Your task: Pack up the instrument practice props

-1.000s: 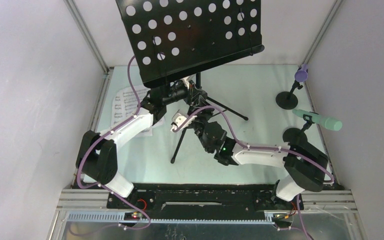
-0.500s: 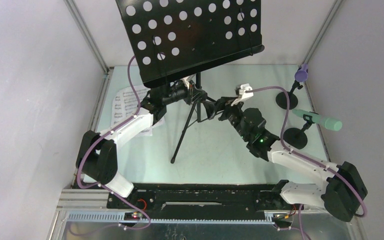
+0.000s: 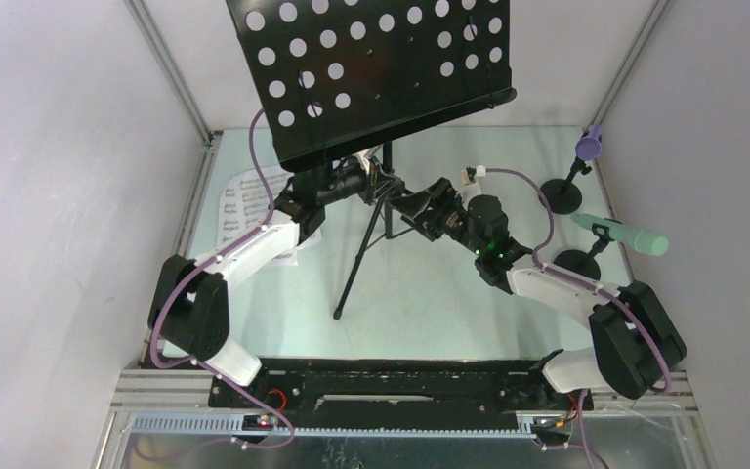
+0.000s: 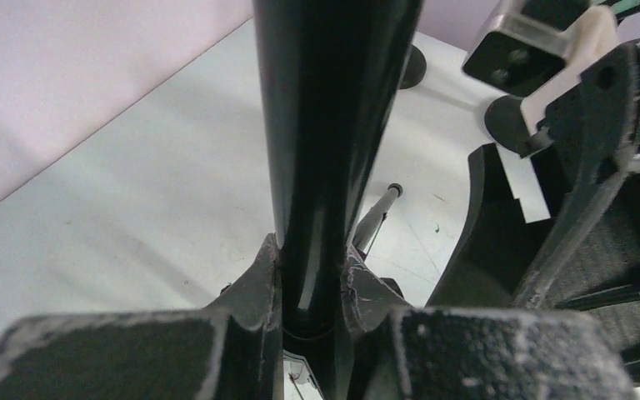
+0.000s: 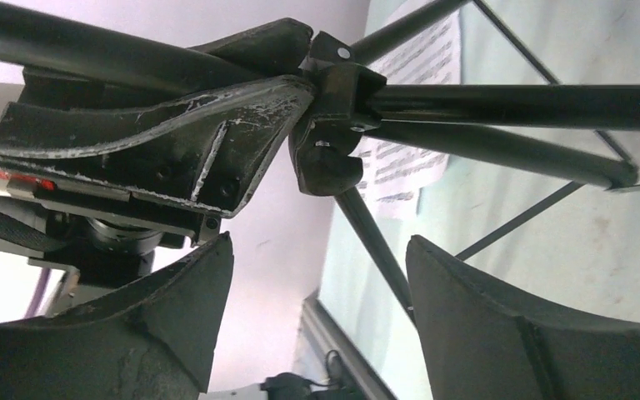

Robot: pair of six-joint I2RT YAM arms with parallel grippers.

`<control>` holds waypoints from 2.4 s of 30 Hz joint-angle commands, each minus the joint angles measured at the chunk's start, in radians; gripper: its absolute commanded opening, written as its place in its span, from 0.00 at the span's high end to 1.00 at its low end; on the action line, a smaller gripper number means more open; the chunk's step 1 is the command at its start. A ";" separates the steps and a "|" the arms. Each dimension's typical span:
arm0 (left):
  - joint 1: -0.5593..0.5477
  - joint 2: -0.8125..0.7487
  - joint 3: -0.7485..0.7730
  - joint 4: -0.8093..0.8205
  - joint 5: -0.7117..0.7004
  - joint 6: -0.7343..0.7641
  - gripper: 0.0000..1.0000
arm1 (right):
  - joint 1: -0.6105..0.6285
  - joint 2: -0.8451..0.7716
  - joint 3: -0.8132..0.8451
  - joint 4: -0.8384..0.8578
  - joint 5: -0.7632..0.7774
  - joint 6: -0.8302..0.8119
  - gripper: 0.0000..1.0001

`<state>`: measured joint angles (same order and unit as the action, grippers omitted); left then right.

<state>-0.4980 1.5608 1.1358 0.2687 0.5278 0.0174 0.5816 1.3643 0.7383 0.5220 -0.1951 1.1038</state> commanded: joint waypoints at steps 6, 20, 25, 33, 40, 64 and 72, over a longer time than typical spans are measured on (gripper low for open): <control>-0.019 0.037 -0.022 -0.176 0.028 -0.010 1.00 | -0.036 0.083 0.000 0.153 -0.073 0.227 0.21; -0.019 0.044 -0.016 -0.175 0.033 -0.010 1.00 | -0.077 0.175 0.001 0.301 -0.102 0.310 0.46; -0.019 0.042 -0.016 -0.176 0.031 -0.010 1.00 | -0.080 0.193 0.002 0.332 -0.106 0.312 0.57; -0.019 0.042 -0.018 -0.176 0.043 -0.010 1.00 | -0.079 0.191 0.001 0.322 -0.100 0.245 0.85; -0.019 0.042 -0.013 -0.175 0.056 -0.010 1.00 | -0.064 0.159 0.076 0.199 -0.125 0.020 1.00; -0.020 0.047 -0.016 -0.175 0.059 -0.010 1.00 | 0.286 -0.009 0.198 -0.243 0.241 -1.567 1.00; -0.020 0.046 -0.019 -0.168 0.052 -0.038 1.00 | 0.457 0.087 0.198 -0.180 0.571 -1.974 1.00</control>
<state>-0.4999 1.5551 1.1358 0.2550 0.5732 0.0193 0.9096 1.4101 0.9131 0.3370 0.3305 -0.6239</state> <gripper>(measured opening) 0.181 0.327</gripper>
